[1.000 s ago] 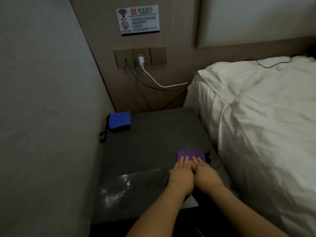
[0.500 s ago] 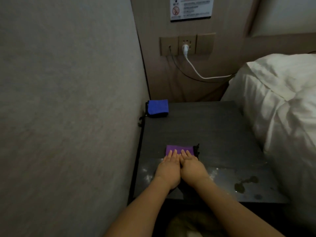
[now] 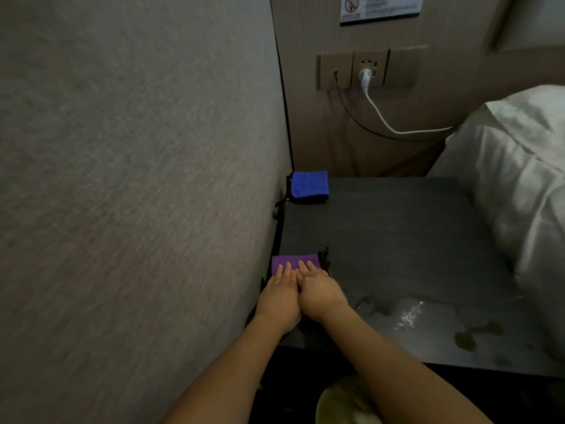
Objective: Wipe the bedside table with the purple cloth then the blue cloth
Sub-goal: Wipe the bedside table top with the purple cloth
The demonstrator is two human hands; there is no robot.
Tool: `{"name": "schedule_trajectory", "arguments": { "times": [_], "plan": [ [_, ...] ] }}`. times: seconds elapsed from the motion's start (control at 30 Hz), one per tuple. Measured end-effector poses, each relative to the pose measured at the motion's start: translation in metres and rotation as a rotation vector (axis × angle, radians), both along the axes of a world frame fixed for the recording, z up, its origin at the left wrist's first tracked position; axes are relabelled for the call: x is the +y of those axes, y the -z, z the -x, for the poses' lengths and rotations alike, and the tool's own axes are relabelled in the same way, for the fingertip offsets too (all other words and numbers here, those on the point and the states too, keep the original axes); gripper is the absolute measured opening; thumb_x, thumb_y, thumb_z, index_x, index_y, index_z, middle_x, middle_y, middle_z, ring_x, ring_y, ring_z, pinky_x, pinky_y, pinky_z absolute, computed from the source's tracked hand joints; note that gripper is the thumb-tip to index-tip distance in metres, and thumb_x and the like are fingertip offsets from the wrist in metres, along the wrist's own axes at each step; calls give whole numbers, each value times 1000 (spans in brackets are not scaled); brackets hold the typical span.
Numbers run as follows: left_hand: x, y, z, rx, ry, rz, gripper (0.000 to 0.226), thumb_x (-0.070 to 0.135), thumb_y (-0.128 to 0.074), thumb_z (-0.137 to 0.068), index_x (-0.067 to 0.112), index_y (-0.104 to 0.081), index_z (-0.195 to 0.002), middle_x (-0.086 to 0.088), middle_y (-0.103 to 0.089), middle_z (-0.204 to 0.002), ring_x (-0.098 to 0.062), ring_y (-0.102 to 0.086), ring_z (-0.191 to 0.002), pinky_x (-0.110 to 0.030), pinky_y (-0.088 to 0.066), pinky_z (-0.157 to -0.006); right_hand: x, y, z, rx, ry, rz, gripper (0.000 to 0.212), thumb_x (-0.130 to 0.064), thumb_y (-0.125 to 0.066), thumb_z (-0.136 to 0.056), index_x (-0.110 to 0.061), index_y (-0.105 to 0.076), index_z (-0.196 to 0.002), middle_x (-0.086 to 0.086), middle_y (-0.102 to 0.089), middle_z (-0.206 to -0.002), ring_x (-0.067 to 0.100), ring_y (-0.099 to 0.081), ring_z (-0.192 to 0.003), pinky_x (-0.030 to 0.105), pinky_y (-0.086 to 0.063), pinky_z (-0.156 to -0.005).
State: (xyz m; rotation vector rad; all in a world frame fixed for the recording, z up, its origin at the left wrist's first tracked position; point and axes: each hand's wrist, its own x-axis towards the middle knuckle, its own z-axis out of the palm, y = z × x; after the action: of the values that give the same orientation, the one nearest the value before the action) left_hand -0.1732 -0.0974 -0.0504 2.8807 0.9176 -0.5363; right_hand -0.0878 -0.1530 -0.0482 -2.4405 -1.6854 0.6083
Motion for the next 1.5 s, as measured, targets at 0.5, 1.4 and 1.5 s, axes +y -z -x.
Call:
{"name": "schedule_trajectory", "arguments": {
  "times": [0.5,1.4,1.5],
  "plan": [
    [-46,-5,-13,-18,-76,81,72,18,-41,-93,0,-3,-152,-18,1,-161,-29,2,-149,-35,-4,-121,-44,1,-20,21,-66,-41,53,-16,-34,-95,-11,-25,-147,7,-19,-158,20,-16,-146,33,-15,-119],
    [-218,-3,-183,-65,285,125,69,19,-38,-95,-5,-5,-151,-18,0,-161,-31,-1,-149,-36,-6,-121,-248,-1,-174,-82,266,29,58,-13,-35,-87,-12,-30,-145,7,-22,-157,19,-21,-146,25,-20,-117],
    [-227,-4,-190,-73,292,144,69,19,-38,-96,-4,-4,-151,-17,1,-161,-30,0,-149,-36,-5,-121,-258,-1,-181,-86,304,25,59,-6,-43,-88,-13,-30,-145,6,-22,-157,19,-21,-145,25,-19,-117]
  ]
}}
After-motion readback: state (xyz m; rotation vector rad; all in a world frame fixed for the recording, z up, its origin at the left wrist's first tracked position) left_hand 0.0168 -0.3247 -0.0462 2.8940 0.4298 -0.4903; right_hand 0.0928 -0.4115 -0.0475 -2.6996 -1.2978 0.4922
